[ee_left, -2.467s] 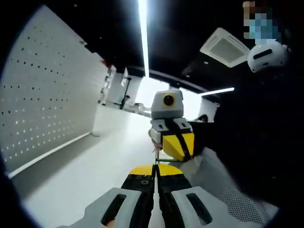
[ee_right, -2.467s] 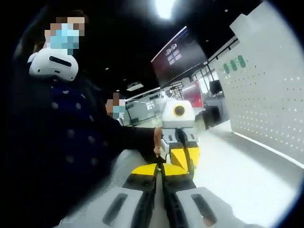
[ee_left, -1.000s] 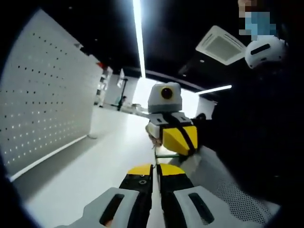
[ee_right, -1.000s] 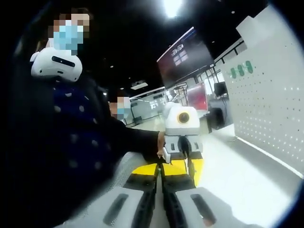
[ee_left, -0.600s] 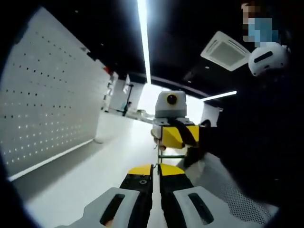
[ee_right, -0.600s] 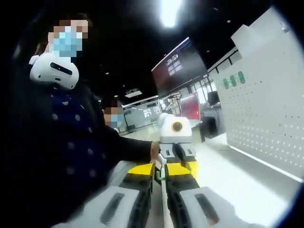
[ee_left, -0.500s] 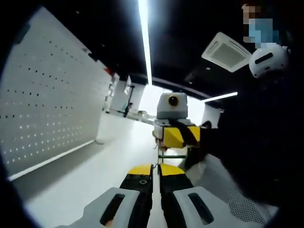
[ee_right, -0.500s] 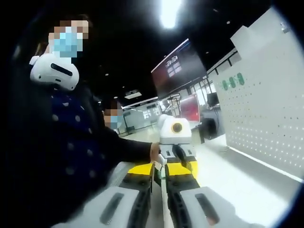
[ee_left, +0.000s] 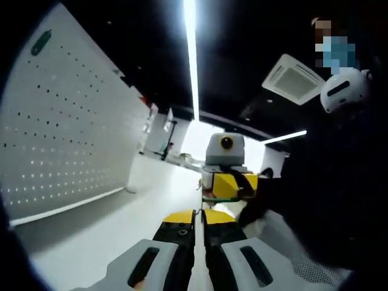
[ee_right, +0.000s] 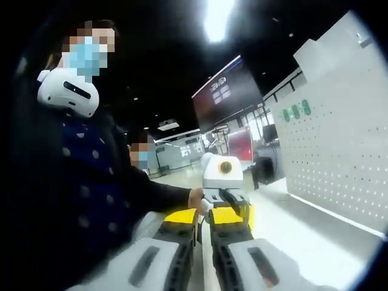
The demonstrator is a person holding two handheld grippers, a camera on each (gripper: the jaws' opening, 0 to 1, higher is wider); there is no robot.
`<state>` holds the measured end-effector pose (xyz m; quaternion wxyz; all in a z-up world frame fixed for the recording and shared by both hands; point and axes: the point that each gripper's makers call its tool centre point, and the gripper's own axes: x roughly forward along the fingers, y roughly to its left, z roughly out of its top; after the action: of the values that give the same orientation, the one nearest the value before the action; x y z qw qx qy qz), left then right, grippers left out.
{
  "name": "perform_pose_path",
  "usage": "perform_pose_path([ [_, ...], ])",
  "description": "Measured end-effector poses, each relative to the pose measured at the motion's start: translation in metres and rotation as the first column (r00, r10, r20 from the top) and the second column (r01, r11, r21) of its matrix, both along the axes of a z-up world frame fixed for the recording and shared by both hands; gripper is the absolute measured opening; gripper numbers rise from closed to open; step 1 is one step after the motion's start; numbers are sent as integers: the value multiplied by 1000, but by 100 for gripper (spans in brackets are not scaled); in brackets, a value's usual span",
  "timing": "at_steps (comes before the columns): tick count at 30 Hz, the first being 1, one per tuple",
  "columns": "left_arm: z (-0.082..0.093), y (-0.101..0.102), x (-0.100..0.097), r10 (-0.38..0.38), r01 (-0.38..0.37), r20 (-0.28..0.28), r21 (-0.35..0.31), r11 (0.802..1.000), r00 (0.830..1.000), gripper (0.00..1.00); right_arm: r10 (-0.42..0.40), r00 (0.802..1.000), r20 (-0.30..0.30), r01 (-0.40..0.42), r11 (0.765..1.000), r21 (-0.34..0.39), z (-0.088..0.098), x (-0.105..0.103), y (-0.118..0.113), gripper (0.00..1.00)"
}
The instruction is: Insert the hook assembly into the mounting plate slot until the hook locks in place.
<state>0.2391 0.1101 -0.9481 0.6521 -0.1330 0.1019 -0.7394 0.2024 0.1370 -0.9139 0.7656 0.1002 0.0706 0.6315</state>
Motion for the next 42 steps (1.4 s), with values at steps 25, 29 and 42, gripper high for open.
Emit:
perform_pose_path([
  [25, 3, -4, 0, 21, -20, 50, -20, 1000, 999, 5, -19, 1000, 5, 19, 1000, -5, 1, 3, -3, 0],
  [29, 1, -4, 2, 30, -29, 59, -12, 999, 998, 6, -21, 1000, -1, 21, 1000, -8, -1, 4, -4, 0],
  [42, -1, -3, 13, 87, -87, 73, 5, 996, 994, 18, -29, 999, -17, 28, 999, -20, -7, 6, -5, 0],
])
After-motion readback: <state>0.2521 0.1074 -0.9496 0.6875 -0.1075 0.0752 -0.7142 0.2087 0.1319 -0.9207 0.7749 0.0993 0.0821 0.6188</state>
